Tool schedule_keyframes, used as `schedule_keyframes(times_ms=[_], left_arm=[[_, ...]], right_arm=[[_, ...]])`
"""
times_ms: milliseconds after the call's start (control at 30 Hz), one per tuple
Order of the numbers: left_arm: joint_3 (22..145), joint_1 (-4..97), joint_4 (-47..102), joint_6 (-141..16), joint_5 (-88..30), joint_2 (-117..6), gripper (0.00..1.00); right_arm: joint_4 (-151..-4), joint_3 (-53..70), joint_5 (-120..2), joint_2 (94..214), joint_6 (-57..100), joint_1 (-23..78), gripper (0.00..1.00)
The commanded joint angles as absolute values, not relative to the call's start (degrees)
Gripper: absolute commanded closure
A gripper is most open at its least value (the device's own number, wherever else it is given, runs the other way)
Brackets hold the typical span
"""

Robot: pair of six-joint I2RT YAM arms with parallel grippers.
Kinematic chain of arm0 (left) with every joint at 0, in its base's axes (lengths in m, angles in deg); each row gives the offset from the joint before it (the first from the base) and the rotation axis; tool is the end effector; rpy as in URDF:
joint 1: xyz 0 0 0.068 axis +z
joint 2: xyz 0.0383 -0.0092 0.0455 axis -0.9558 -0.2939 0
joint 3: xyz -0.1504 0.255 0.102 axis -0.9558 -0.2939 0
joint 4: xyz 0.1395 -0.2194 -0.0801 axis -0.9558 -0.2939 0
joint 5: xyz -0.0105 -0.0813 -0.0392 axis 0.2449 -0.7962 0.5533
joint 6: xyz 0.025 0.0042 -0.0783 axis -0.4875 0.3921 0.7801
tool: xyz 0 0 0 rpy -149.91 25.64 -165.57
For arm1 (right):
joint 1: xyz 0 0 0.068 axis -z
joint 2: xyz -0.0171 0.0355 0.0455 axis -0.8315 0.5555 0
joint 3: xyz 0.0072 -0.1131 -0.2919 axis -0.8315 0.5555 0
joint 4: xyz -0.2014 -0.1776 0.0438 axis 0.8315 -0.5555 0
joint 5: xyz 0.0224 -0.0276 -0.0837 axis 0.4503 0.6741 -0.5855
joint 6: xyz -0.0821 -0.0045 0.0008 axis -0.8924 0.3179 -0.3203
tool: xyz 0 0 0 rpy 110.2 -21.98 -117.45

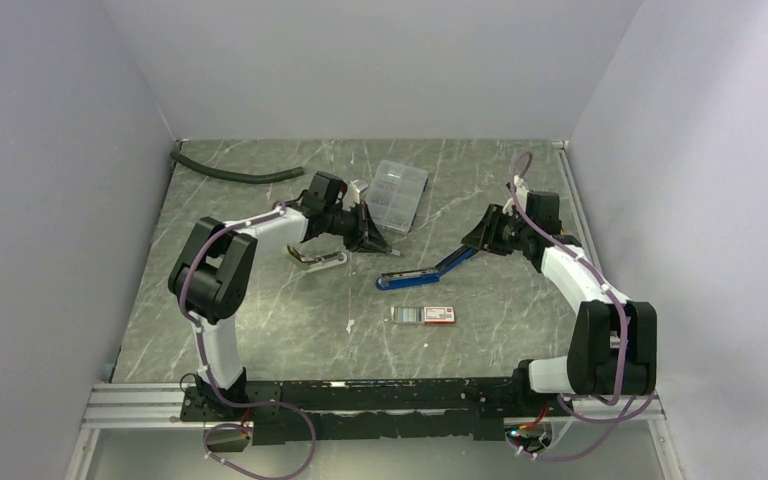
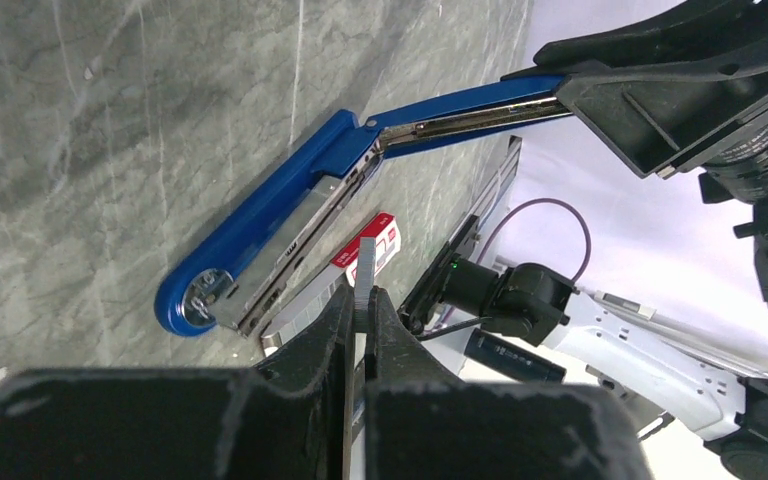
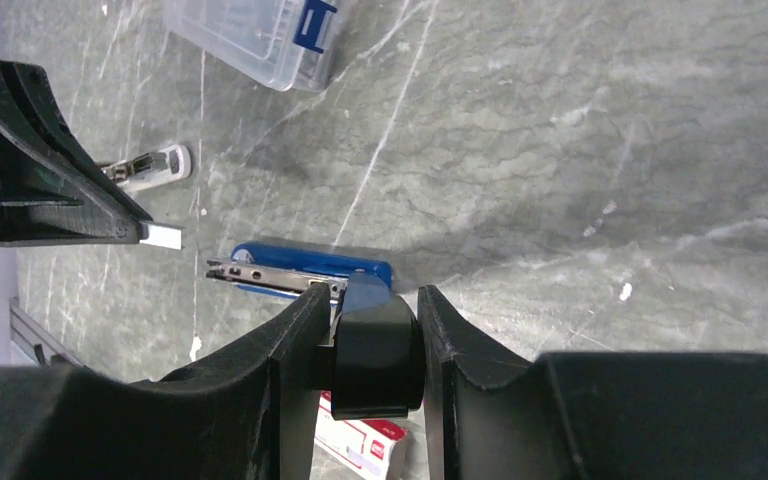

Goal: Load the staples into the stapler

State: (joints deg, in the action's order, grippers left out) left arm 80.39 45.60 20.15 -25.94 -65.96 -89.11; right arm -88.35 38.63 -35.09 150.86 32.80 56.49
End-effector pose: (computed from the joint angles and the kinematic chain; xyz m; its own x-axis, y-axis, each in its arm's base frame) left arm 0.3685 -0.2477 0.1980 -0.9924 -0.0759 -0.0971 0.0459 0.5032 -0.8629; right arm 0.3031 0.0363 0.2331 -0.7727 0.2648 -0.5769 -0.1455 0.8108 0.5670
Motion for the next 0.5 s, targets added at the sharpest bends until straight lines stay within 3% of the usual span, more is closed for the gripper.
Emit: schedule_keyframes(times_ms=[0,267,467], left_arm=[[80.29,44.03,21.77,-23.71,-65.37,-86.35,0.93],[79.17,43.4,23.54,-22.85,-64.4,-86.27,0.93],[78.92,42.95,24.6,-22.81,-63.35,-87.03,0.93]], right_arm=[[-81.67,40.42,-35.24,146.98,35.59,59.47,0.84],[-78.8,42.85,-34.11,144.22,36.65,61.14,0.84],[-77.35,43.57,-33.0,144.39,36.67,61.18,0.65]])
